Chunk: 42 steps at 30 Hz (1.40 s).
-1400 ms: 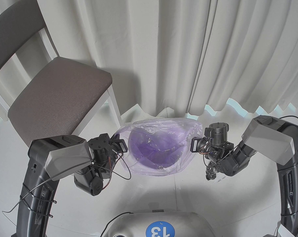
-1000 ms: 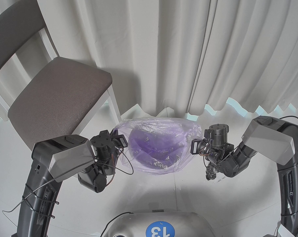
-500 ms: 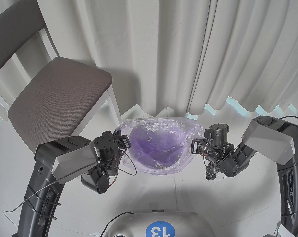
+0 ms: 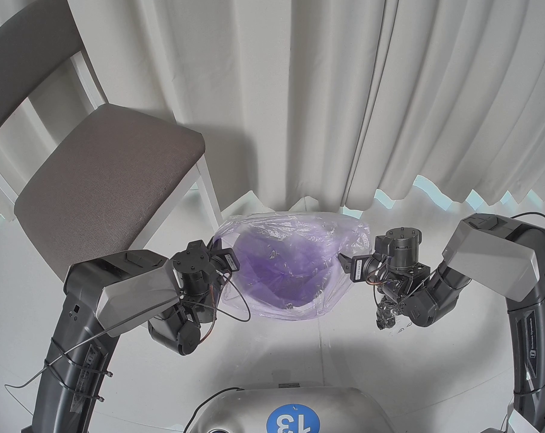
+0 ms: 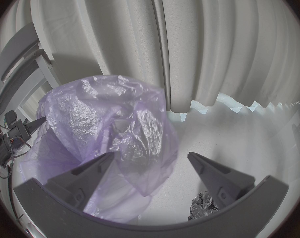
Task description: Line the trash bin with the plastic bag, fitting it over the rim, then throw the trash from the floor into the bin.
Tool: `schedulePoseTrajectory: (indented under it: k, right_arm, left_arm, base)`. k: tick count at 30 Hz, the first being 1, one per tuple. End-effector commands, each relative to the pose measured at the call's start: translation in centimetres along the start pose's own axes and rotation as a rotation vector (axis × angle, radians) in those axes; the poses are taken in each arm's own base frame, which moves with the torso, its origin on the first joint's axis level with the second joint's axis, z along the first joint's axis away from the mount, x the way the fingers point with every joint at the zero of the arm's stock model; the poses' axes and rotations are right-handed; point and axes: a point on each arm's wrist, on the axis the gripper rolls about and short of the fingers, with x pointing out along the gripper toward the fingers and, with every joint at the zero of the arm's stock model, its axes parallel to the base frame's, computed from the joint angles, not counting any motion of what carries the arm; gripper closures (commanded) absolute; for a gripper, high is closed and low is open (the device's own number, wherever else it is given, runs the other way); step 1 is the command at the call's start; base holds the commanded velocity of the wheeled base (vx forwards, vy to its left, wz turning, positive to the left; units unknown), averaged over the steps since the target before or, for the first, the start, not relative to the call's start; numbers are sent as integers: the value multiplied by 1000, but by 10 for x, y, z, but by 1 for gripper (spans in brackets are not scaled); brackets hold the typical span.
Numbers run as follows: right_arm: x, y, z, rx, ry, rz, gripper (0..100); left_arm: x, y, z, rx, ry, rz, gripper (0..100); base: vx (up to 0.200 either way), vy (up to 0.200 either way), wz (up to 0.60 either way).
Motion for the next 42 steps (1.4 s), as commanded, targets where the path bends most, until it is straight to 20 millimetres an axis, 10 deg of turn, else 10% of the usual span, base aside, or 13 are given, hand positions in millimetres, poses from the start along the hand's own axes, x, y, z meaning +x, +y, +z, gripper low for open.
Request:
schedulePoseTrajectory:
  k: [1,19,26,42]
  right_arm:
    - [-11,-4,9,-19,-5,-7,0]
    - [-33,-21,-3,-179,76,-32,0]
    - [4,-18,-41,-171,109,-29,0]
    - [16,-23,-47,-137,105,-46,0]
  left_arm:
    - [0,0,1,-1,-3,0,100]
    - [1,5,1,4,0,11,100]
    - [1,5,0,5,3,12,100]
    - [2,6,-2,5,3,12,100]
  base:
    - [0,0,0]
    - [0,0,0]
    - [0,0,0]
    - [0,0,0]
